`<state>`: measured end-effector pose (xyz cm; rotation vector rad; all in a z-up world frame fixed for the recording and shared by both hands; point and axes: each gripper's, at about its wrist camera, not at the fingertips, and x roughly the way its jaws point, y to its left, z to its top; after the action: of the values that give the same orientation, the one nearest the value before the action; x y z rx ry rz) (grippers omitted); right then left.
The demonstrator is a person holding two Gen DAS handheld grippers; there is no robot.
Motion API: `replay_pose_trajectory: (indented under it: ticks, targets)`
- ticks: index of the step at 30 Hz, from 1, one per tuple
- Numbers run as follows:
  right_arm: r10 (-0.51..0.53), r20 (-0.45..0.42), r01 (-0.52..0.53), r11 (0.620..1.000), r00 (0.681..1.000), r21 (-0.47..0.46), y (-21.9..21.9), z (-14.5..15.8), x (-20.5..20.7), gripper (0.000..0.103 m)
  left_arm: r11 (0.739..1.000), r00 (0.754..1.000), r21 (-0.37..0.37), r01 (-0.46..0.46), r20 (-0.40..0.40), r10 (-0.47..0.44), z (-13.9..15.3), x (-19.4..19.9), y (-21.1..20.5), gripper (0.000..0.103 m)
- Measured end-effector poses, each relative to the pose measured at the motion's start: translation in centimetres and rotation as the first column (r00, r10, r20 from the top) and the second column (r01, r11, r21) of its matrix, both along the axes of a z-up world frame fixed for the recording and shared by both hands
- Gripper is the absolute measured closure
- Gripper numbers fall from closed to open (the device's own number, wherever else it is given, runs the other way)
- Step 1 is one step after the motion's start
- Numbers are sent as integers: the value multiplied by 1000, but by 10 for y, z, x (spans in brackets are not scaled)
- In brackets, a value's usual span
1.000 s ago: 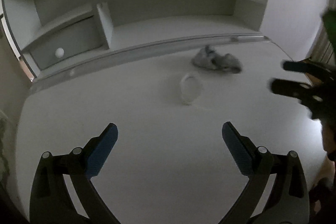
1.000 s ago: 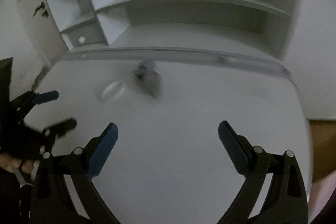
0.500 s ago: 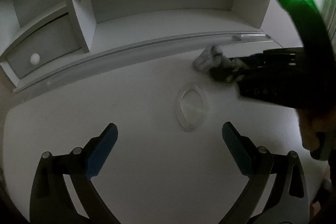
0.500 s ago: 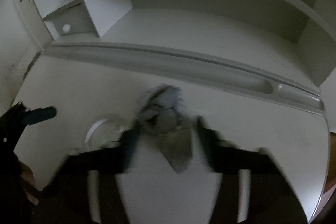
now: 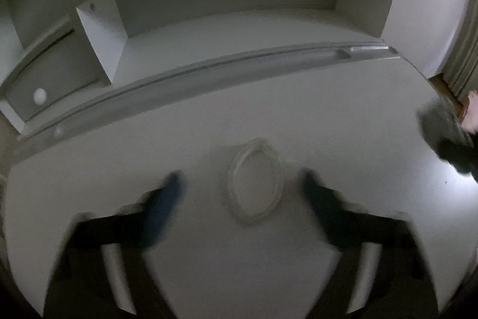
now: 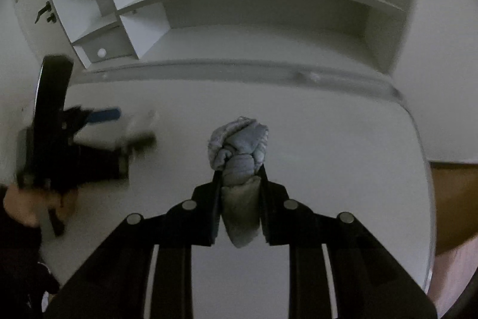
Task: Collect trash
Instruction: 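Grasp the grey cloth with the right tool while the left tool grasps the white ring, then carry the grey cloth and white ring over the black bin and open both tools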
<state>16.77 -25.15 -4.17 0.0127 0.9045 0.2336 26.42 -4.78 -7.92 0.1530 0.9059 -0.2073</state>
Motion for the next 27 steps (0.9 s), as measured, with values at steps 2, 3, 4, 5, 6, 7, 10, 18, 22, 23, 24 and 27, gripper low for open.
replay_pose_trajectory:
  ticks: [2, 3, 4, 5, 6, 7, 10, 18, 22, 23, 24, 27]
  targets:
    - [-48, 14, 48, 999, 999, -1, -25, 2, -30, 81, 1000, 1000, -17, 5, -27, -6, 6, -3, -9, 68]
    - [-71, 21, 71, 997, 997, 2, -36, 4, -41, 81, 999, 1000, -41, 17, -25, -18, 9, -6, -14, 68]
    - [-109, 29, 109, 994, 994, 11, -54, 6, -58, 81, 998, 999, -54, 35, -16, -36, 14, -12, -25, 68]
    - [-156, 38, 156, 988, 987, 20, -74, 8, -78, 81, 997, 998, -51, 55, -7, -55, 17, -20, -36, 68]
    - [-190, 42, 189, 982, 981, 24, -85, 9, -91, 81, 995, 996, -51, 89, 4, -88, 21, -28, -55, 68]
    - [-241, 46, 240, 970, 969, 28, -104, 9, -109, 81, 990, 992, -63, 127, 9, -126, 24, -38, -74, 68]
    - [-382, 40, 381, 924, 923, 32, -160, 3, -167, 81, 956, 963, -119, 268, 27, -267, 33, -77, -139, 68]
    - [-662, -86, 666, 746, 744, 16, -272, -57, -304, 81, 727, 740, -145, 671, 62, -670, 36, -202, -322, 68]
    - [-720, -160, 732, 680, 675, 29, -302, -92, -348, 81, 609, 618, -135, 781, 32, -785, 13, -251, -385, 68]
    - [-726, -176, 741, 671, 665, 34, -307, -99, -355, 81, 576, 582, -134, 806, 5, -813, 2, -261, -400, 68]
    - [-734, -196, 753, 657, 650, 37, -312, -110, -362, 81, 554, 558, -137, 821, -16, -830, -9, -267, -412, 68]
    - [-738, -254, 770, 637, 625, 44, -324, -140, -375, 81, 527, 521, -130, 840, -79, -850, -45, -269, -439, 68]
